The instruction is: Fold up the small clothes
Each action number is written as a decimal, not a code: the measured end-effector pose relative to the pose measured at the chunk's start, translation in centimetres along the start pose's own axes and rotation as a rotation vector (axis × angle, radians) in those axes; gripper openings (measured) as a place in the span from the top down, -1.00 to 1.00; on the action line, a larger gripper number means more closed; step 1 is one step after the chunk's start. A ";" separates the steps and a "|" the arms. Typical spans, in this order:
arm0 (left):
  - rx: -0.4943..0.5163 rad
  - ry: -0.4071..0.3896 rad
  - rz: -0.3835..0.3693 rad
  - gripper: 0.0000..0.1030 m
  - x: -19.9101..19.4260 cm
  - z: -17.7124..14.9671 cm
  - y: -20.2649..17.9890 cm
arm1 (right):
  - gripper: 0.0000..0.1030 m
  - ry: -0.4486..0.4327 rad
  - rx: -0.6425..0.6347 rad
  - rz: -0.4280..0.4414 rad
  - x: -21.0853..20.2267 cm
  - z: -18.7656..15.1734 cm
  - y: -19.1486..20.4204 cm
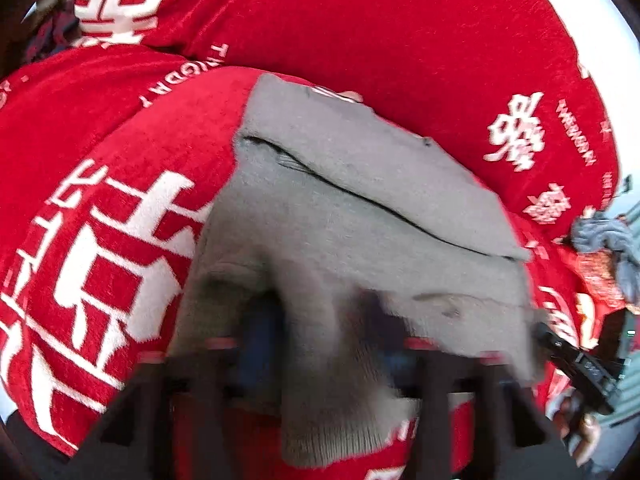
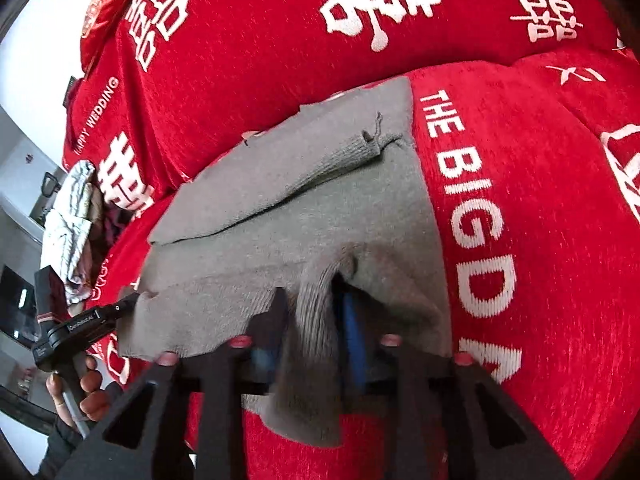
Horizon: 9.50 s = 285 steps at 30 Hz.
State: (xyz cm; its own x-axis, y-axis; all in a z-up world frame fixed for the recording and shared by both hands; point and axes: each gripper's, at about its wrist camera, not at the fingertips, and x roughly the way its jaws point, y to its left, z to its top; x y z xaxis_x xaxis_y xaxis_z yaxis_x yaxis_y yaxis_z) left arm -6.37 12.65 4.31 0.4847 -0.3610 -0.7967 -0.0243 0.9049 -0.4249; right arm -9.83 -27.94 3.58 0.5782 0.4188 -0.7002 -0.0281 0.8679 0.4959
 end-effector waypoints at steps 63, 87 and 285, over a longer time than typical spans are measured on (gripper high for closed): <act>0.147 -0.144 0.166 0.73 2.0 8.9 -7.3 | 0.74 -0.070 -0.011 -0.001 1.6 10.6 3.0; 0.170 -0.141 0.182 0.73 3.2 14.4 -9.1 | 0.74 -0.080 -0.012 -0.046 2.8 15.1 3.7; 0.156 -0.119 0.032 0.59 2.4 9.1 -7.5 | 0.67 0.272 -0.212 0.196 22.5 21.8 22.2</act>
State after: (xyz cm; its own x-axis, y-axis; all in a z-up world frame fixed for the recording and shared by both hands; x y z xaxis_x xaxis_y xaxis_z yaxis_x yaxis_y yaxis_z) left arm 2.93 7.01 9.54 0.5860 -0.3111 -0.7482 0.0903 0.9427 -0.3213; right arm 20.28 -5.04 10.04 0.3090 0.6130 -0.7272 -0.3005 0.7884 0.5368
